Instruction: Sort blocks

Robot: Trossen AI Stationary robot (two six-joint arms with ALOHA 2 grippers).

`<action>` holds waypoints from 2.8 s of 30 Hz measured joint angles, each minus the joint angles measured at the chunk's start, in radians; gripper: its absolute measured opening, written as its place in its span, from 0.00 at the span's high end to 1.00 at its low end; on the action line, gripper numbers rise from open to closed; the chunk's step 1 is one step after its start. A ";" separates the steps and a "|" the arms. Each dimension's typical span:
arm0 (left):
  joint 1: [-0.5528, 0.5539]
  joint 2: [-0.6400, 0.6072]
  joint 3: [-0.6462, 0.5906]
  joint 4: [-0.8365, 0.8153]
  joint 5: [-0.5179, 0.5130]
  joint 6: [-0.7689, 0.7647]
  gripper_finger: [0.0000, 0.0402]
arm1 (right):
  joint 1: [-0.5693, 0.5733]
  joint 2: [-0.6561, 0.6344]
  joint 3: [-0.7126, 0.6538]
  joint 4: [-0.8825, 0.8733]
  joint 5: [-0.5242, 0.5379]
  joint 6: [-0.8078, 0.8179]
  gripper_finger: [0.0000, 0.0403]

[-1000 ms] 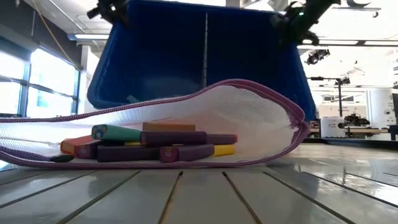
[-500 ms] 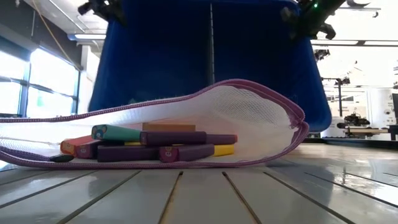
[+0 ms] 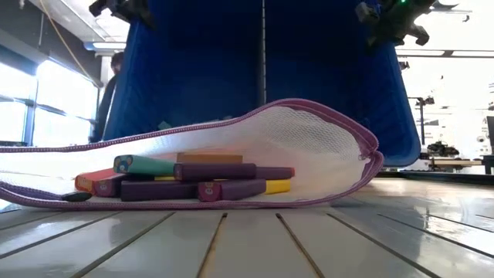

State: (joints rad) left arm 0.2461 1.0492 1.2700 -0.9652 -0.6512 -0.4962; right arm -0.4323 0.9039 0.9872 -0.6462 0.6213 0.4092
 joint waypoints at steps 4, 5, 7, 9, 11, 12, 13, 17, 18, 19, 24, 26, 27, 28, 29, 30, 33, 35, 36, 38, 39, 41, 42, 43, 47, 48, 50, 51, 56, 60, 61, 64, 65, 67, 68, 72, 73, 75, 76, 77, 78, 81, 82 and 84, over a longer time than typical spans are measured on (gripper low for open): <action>-0.014 0.003 -0.019 0.032 -0.028 0.010 0.85 | 0.001 0.001 -0.012 -0.005 0.047 0.001 0.85; -0.014 0.003 -0.021 0.036 -0.023 0.017 0.85 | 0.003 0.001 -0.014 -0.013 0.053 0.002 0.85; -0.019 0.002 -0.021 0.033 -0.015 0.018 0.84 | 0.016 0.001 -0.014 -0.047 0.053 0.007 0.84; -0.038 -0.002 -0.021 0.005 -0.016 0.019 0.83 | 0.034 0.000 -0.017 -0.116 0.056 0.014 0.81; -0.052 -0.008 -0.023 -0.030 -0.013 0.021 0.82 | 0.047 -0.001 -0.021 -0.167 0.036 0.006 0.77; -0.056 -0.013 -0.024 -0.045 -0.012 0.016 0.81 | 0.051 -0.002 -0.022 -0.180 0.032 0.008 0.75; -0.060 -0.017 -0.024 -0.059 -0.007 0.007 0.80 | 0.056 -0.004 -0.022 -0.196 0.021 0.010 0.73; -0.085 -0.033 -0.027 -0.130 0.050 -0.050 0.76 | 0.078 -0.026 -0.025 -0.260 -0.024 0.046 0.66; -0.089 -0.036 -0.033 -0.143 0.063 -0.041 0.74 | 0.082 -0.036 -0.025 -0.262 -0.023 0.046 0.65; -0.090 -0.036 -0.033 -0.153 0.061 -0.044 0.73 | 0.086 -0.045 -0.026 -0.259 -0.026 0.051 0.65; -0.119 -0.043 -0.032 -0.194 0.081 -0.094 0.67 | 0.115 -0.109 -0.026 -0.255 -0.061 0.080 0.64; -0.130 -0.045 -0.031 -0.201 0.089 -0.103 0.64 | 0.121 -0.133 -0.025 -0.255 -0.076 0.080 0.64; -0.138 -0.044 -0.031 -0.203 0.092 -0.114 0.63 | 0.126 -0.145 -0.025 -0.257 -0.081 0.080 0.64; -0.147 -0.043 -0.030 -0.207 0.092 -0.124 0.62 | 0.132 -0.156 -0.024 -0.261 -0.089 0.080 0.64; -0.159 -0.043 -0.030 -0.212 0.091 -0.131 0.61 | 0.138 -0.167 -0.024 -0.265 -0.099 0.080 0.64; -0.168 -0.043 -0.031 -0.217 0.085 -0.137 0.60 | 0.143 -0.176 -0.024 -0.270 -0.106 0.080 0.64; -0.187 -0.043 -0.030 -0.219 0.074 -0.147 0.57 | 0.144 -0.197 -0.022 -0.295 -0.137 0.081 0.64; -0.194 -0.043 -0.030 -0.230 0.077 -0.162 0.56 | 0.144 -0.204 -0.019 -0.331 -0.167 0.096 0.64; -0.198 -0.043 -0.030 -0.242 0.080 -0.173 0.55 | 0.144 -0.205 -0.019 -0.354 -0.180 0.106 0.64; -0.204 -0.043 -0.030 -0.257 0.086 -0.180 0.54 | 0.144 -0.204 -0.019 -0.380 -0.198 0.107 0.64; -0.206 -0.043 -0.030 -0.265 0.093 -0.181 0.53 | 0.144 -0.205 -0.019 -0.388 -0.207 0.107 0.64; -0.213 -0.044 -0.030 -0.285 0.116 -0.184 0.52 | 0.144 -0.205 -0.019 -0.408 -0.230 0.110 0.64; -0.218 -0.043 -0.030 -0.293 0.126 -0.185 0.52 | 0.144 -0.205 -0.019 -0.414 -0.241 0.109 0.64; -0.222 -0.043 -0.030 -0.298 0.135 -0.187 0.52 | 0.144 -0.205 -0.019 -0.419 -0.256 0.105 0.64; -0.256 -0.043 -0.028 -0.346 0.178 -0.230 0.51 | 0.149 -0.221 -0.019 -0.466 -0.346 0.084 0.64; -0.268 -0.043 -0.028 -0.362 0.191 -0.243 0.51 | 0.149 -0.228 -0.019 -0.484 -0.369 0.083 0.64; -0.293 -0.042 -0.028 -0.389 0.197 -0.271 0.51 | 0.149 -0.240 -0.019 -0.512 -0.384 0.082 0.64; -0.306 -0.041 -0.028 -0.396 0.192 -0.284 0.51 | 0.149 -0.246 -0.019 -0.523 -0.383 0.081 0.64; -0.355 -0.036 -0.028 -0.409 0.173 -0.340 0.51 | 0.148 -0.265 -0.019 -0.544 -0.369 0.075 0.64; -0.406 -0.024 -0.028 -0.430 0.180 -0.405 0.52 | 0.148 -0.277 -0.019 -0.602 -0.460 0.064 0.64; -0.424 -0.016 -0.028 -0.434 0.188 -0.408 0.52 | 0.148 -0.277 -0.019 -0.641 -0.487 0.062 0.64; -0.471 0.020 -0.027 -0.453 0.212 -0.393 0.55 | 0.148 -0.274 -0.020 -0.729 -0.560 0.062 0.64; -0.484 0.034 -0.027 -0.460 0.220 -0.387 0.56 | 0.148 -0.276 -0.020 -0.740 -0.580 0.062 0.64; -0.510 0.067 -0.033 -0.459 0.240 -0.359 0.57 | 0.148 -0.278 -0.020 -0.738 -0.610 0.061 0.64; -0.521 0.082 -0.040 -0.452 0.254 -0.337 0.58 | 0.148 -0.278 -0.020 -0.734 -0.614 0.061 0.64; -0.549 0.146 -0.087 -0.438 0.330 -0.324 0.61 | 0.196 -0.269 -0.020 -0.724 -0.600 0.087 0.64; -0.556 0.156 -0.102 -0.429 0.342 -0.329 0.61 | 0.219 -0.269 -0.020 -0.724 -0.597 0.105 0.64; -0.568 0.167 -0.127 -0.402 0.354 -0.336 0.63 | 0.275 -0.270 -0.020 -0.724 -0.583 0.150 0.64; -0.575 0.168 -0.139 -0.387 0.354 -0.338 0.64 | 0.305 -0.270 -0.020 -0.725 -0.570 0.177 0.64; -0.580 0.167 -0.149 -0.374 0.354 -0.338 0.65 | 0.338 -0.268 -0.020 -0.725 -0.562 0.207 0.64; -0.585 0.165 -0.158 -0.364 0.352 -0.338 0.66 | 0.373 -0.263 -0.020 -0.725 -0.555 0.238 0.64; -0.589 0.156 -0.188 -0.358 0.351 -0.333 0.69 | 0.490 -0.225 -0.020 -0.713 -0.543 0.333 0.65; -0.589 0.150 -0.196 -0.358 0.351 -0.326 0.70 | 0.533 -0.203 -0.020 -0.696 -0.538 0.362 0.65; -0.589 0.141 -0.210 -0.358 0.350 -0.311 0.71 | 0.624 -0.148 -0.020 -0.643 -0.516 0.418 0.65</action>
State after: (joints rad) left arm -0.3428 1.1902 1.0602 -1.3231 -0.3012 -0.8073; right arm 0.1919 0.7556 0.9672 -1.2887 0.1049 0.8270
